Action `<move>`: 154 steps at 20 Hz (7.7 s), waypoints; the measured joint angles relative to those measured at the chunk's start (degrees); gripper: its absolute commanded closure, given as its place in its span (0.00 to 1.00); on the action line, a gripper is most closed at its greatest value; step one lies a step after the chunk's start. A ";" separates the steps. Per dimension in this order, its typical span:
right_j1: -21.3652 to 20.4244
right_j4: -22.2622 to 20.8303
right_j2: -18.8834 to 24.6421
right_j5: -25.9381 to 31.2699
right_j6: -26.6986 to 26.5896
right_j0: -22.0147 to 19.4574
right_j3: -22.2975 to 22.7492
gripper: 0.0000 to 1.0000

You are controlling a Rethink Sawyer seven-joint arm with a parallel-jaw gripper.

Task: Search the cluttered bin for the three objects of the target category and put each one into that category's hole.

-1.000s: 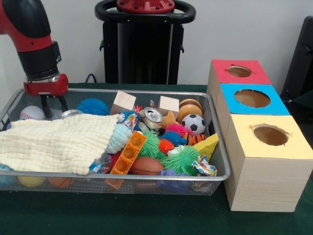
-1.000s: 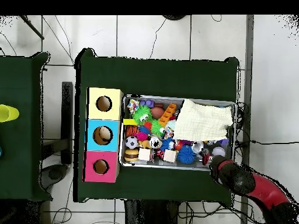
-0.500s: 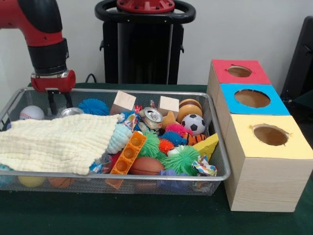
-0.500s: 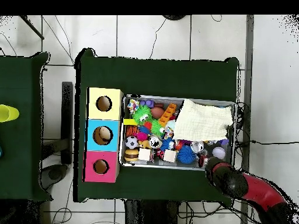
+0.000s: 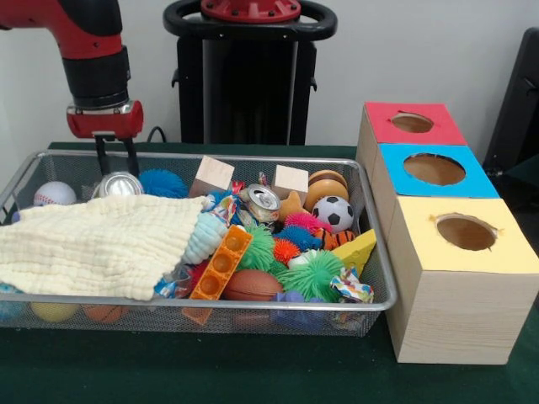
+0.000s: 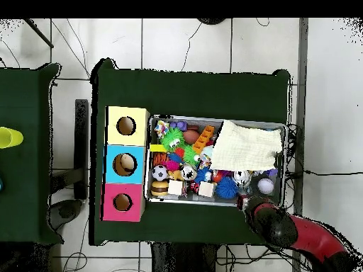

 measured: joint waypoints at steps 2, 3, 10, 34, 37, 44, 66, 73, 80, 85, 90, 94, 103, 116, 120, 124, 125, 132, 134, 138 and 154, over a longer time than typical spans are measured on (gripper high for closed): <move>-1.45 0.31 -0.01 0.13 0.00 -0.01 1.62 1.00; -2.07 0.45 -0.01 0.27 0.00 -0.01 2.26 1.00; -6.32 1.93 -0.02 1.92 0.00 0.12 5.72 1.00; -11.72 -1.00 -5.03 -0.91 0.01 8.92 8.23 0.00; -11.02 -3.43 -8.23 -3.79 0.01 11.92 7.75 0.00; -8.89 -5.21 -19.35 -11.98 0.01 20.73 5.33 0.00; -2.49 -1.63 -24.22 -17.99 0.01 13.71 2.07 0.00; 1.36 -1.55 -17.55 -19.50 0.01 5.11 2.04 0.00; 4.70 -1.49 -12.76 -19.49 0.01 0.25 2.04 0.00; 5.70 -1.17 -10.94 -19.49 0.01 -0.67 2.12 0.00; 4.77 0.05 -10.29 -18.78 0.01 -0.18 3.09 0.00; 3.13 0.55 -10.37 -17.26 0.01 0.59 3.86 0.00; -3.73 3.24 -10.61 -7.07 0.01 4.18 5.13 0.00; -10.82 7.26 -10.58 -5.78 0.01 7.24 5.25 0.00; -11.75 8.69 -10.57 -5.78 0.01 7.90 5.26 0.00; -12.30 10.59 -10.53 -5.77 0.01 8.75 5.26 0.00; -12.29 11.16 -10.48 -5.78 0.01 8.99 5.25 0.00; -10.68 13.43 -10.42 -5.79 0.01 9.92 4.95 0.00; -9.82 13.69 -10.37 -5.81 0.01 10.04 4.76 0.00; -7.56 13.95 -10.34 -6.38 0.01 10.11 4.01 0.00; -1.17 13.95 -10.32 -11.59 0.01 10.05 1.52 0.00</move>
